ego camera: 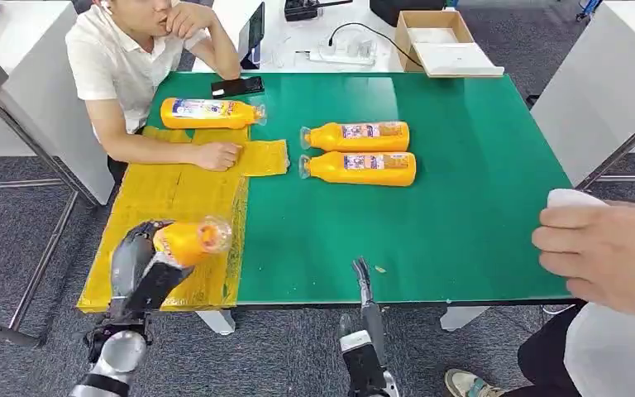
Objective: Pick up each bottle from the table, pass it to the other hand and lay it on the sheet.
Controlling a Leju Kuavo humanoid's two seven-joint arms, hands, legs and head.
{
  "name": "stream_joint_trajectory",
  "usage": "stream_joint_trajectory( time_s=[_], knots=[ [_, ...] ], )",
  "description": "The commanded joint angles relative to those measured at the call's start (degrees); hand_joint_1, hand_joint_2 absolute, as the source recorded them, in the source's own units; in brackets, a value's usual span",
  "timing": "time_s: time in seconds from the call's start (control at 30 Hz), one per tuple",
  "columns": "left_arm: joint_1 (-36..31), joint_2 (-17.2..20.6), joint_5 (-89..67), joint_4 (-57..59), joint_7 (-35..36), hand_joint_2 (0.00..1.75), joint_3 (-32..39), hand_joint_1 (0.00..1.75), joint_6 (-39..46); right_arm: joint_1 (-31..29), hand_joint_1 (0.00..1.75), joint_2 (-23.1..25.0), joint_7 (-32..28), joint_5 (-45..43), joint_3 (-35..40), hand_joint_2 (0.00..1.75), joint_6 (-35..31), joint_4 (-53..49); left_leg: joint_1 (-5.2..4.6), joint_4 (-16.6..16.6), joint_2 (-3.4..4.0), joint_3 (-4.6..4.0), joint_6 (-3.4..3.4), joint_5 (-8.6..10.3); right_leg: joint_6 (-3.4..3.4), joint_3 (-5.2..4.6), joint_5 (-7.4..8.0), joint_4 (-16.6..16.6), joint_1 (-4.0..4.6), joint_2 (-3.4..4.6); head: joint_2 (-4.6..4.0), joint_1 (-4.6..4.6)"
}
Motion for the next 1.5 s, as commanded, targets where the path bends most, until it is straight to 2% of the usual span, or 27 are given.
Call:
stream_joint_trajectory(
  time_s=[0.03,0.17,0.3,0.47,0.5,0.53,0.57,0.67,0.83,0.9,0.97,1.07,1.2,1.33,1.5],
  knots=[
    [-10.4,1.0,-4.1,21.0,1.6,1.75,-5.2,1.75,-0.5,-1.8,0.00,0.9,-0.1,-0.6,-0.1,0.00,1.3,3.5,0.07,-0.1,-0.02,0.19,-0.10,-0.02,-0.11,0.21,-0.04,-0.1,0.08,-0.12,0.00,-0.02],
    [-17.4,-0.4,-11.1,33.3,6.7,1.75,-9.8,1.75,-7.6,-3.5,0.00,1.6,0.2,-0.6,2.6,0.00,3.6,5.9,0.03,-0.1,-0.08,0.12,-0.05,0.01,-0.06,0.15,-0.04,0.0,0.04,-0.18,0.00,-0.02],
    [-23.2,-1.7,-10.8,43.9,8.5,1.75,-9.1,1.75,-10.7,-5.1,0.00,2.4,0.3,-0.7,5.0,0.00,4.6,9.3,0.04,0.0,-0.17,0.13,-0.08,0.04,-0.08,0.19,-0.02,0.0,0.05,-0.22,0.00,-0.02],
    [-25.6,-1.1,-11.3,47.9,9.7,1.75,-9.1,1.75,-12.4,-6.1,0.00,2.6,-0.2,-1.5,5.5,0.00,4.7,12.1,0.09,-0.1,0.01,0.43,-0.15,0.03,-0.16,0.47,0.04,-0.1,0.10,-0.07,0.00,0.00],
    [-25.9,-1.3,-11.6,48.5,9.6,1.75,-9.5,0.70,-13.8,-6.5,0.00,2.6,-0.4,-1.8,5.4,0.00,4.6,13.0,0.06,-0.1,0.02,0.49,-0.13,0.02,-0.14,0.52,0.03,-0.1,0.07,-0.06,-0.02,-0.02],
    [-25.9,-1.3,-11.6,48.5,9.6,1.75,-9.5,0.70,-13.8,-6.5,0.00,2.6,-0.4,-1.8,5.4,0.00,4.6,13.0,0.04,-0.1,0.04,0.55,-0.12,0.02,-0.12,0.57,0.02,0.0,0.05,-0.03,-0.02,0.00],
    [-25.8,-1.5,-11.6,48.6,9.6,1.75,-9.5,0.00,-14.0,-6.8,0.00,2.5,-0.4,-1.9,5.3,0.00,4.6,13.3,0.08,-0.1,0.09,0.62,-0.17,0.04,-0.17,0.62,0.05,-0.1,0.10,-0.01,0.00,-0.02],
    [-25.3,-1.8,-10.5,47.7,7.4,1.75,-9.5,0.00,-18.0,-7.5,0.00,2.6,-1.3,-2.5,4.8,0.00,4.7,14.5,0.08,-0.1,0.13,0.65,-0.22,0.07,-0.24,0.60,0.11,0.0,0.10,0.03,0.00,-0.02],
    [-25.2,-1.8,-10.2,47.6,7.1,1.75,-9.4,0.00,-18.5,-7.6,0.00,2.5,-1.3,-2.5,4.8,0.00,4.8,14.7,0.01,-0.1,0.05,0.67,-0.21,0.11,-0.24,0.59,0.11,0.0,0.02,-0.03,-0.02,-0.02],
    [-24.2,-1.6,-5.2,44.7,1.7,1.75,-8.1,0.00,-24.6,-8.5,0.00,2.7,-1.9,-2.3,4.8,0.00,5.2,16.2,0.04,-0.1,0.12,0.75,-0.23,0.16,-0.27,0.70,0.12,0.0,0.05,0.02,-0.02,-0.02],
    [-23.6,-1.6,-3.4,43.8,0.2,1.75,-7.4,0.00,-25.6,-8.5,0.00,2.7,-2.1,-2.3,4.8,0.00,5.2,16.5,0.05,-0.1,0.19,0.80,-0.23,0.16,-0.27,0.76,0.14,0.0,0.06,0.08,0.00,-0.02],
    [-18.6,-1.8,8.0,34.8,-8.5,1.75,-3.8,0.00,-30.8,-8.3,0.00,2.7,-2.1,-2.4,4.9,0.00,5.2,16.6,0.05,-0.2,0.13,0.87,-0.25,0.17,-0.29,0.85,0.15,-0.1,0.06,0.07,0.00,0.00],
    [-10.0,-4.5,22.5,18.4,-14.8,1.75,-0.3,0.00,-28.9,-7.2,0.00,2.3,-2.1,-2.8,5.4,0.00,4.4,15.6,0.00,-0.2,0.10,0.90,-0.22,0.15,-0.26,0.87,0.12,0.0,0.01,0.08,0.00,-0.02],
    [-4.2,-6.5,35.5,4.3,-17.4,1.75,-0.8,0.00,-26.1,-6.5,0.00,2.1,-2.1,-3.6,5.7,0.00,3.0,14.6,0.04,-0.1,0.06,0.66,-0.20,0.11,-0.24,0.61,0.06,0.1,0.05,-0.04,0.00,-0.02],
    [-3.6,-6.7,39.1,2.1,-17.2,1.75,-0.8,0.00,-26.6,-6.6,0.00,2.1,-2.1,-3.9,5.8,0.00,2.8,14.7,0.06,0.0,0.04,0.29,-0.21,0.10,-0.26,0.25,0.04,0.1,0.07,-0.06,-0.02,0.00]
  ],
)
